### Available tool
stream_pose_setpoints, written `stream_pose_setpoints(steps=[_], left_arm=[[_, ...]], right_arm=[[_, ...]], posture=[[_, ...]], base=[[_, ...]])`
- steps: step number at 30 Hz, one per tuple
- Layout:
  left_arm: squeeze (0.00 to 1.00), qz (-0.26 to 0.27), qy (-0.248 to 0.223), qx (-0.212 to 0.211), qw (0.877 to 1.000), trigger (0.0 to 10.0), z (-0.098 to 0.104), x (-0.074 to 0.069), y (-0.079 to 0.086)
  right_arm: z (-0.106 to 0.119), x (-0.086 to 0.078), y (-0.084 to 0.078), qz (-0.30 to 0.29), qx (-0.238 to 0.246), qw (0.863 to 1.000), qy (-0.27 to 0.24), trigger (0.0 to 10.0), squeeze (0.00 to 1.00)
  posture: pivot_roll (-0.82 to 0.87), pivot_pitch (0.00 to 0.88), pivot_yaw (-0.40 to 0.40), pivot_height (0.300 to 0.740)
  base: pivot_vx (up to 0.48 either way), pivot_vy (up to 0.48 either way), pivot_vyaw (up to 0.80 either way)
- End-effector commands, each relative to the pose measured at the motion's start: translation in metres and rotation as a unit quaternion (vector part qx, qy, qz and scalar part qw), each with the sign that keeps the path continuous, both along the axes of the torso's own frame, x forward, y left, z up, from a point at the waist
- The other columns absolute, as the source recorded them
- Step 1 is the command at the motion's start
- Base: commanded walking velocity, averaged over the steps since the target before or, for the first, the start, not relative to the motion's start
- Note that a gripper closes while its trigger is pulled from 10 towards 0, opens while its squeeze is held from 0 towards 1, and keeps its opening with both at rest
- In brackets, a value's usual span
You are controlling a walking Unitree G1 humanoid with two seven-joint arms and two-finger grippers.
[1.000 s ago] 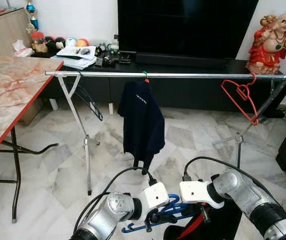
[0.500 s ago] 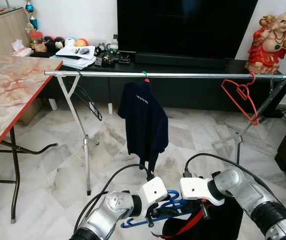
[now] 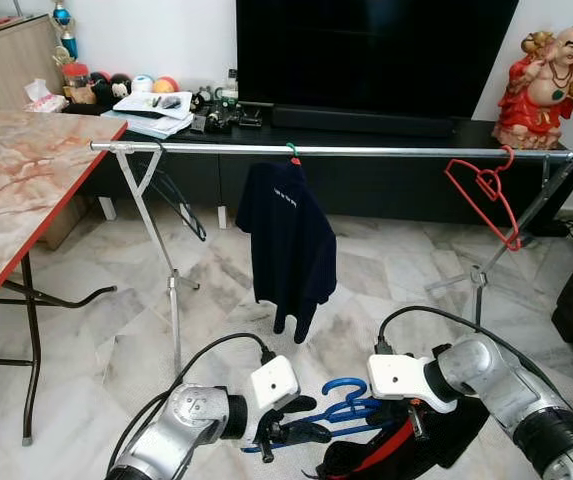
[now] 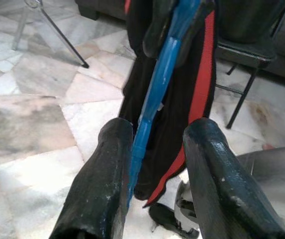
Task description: Hang hanger
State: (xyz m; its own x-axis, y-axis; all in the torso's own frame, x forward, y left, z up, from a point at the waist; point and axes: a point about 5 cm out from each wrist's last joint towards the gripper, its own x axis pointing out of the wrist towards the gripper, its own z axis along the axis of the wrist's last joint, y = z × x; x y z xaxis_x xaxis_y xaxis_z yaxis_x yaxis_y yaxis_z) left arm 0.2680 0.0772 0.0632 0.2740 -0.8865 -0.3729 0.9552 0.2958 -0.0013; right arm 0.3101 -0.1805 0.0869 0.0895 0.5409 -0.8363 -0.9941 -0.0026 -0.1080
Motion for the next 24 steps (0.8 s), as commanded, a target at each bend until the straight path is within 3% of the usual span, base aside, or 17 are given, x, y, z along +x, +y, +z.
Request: stream_pose_setpoints(steps=[1,6,18,24], left_arm=[[0.00,-0.002,-0.009,-0.014,1.000,10.0,0.006,0.003,-0.004],[0.00,-0.001,-0.007,-0.054,0.999,10.0,0.004,0.002,-0.018],[0.00,-0.004,-0.001,-0.050,0.999,10.0,-0.004,0.001,-0.026],[0.00,0.081,-0.031,-0.027,0.996,10.0,-0.007,0.018,-0.023]], right_arm=[[0.011,0.004,0.000,-0.005,0.021,1.000,-0.016,10.0,0.00],[0.013,0.004,0.003,-0.002,0.030,0.999,-0.017,10.0,0.00],[0.018,0.004,0.000,-0.007,0.037,0.999,-0.018,10.0,0.00],[0.020,0.005,0.001,-0.006,0.039,0.999,-0.021,10.0,0.00]], posture=[[-0.07,0.000,-0.083,0.740],[-0.08,0.000,-0.085,0.740],[-0.09,0.000,-0.088,0.740],[-0.09,0.000,-0.091,0.740]], base=[[0.000,0.000,0.00],[0.000,0.000,0.00],[0.000,0.000,0.00],[0.000,0.000,0.00]])
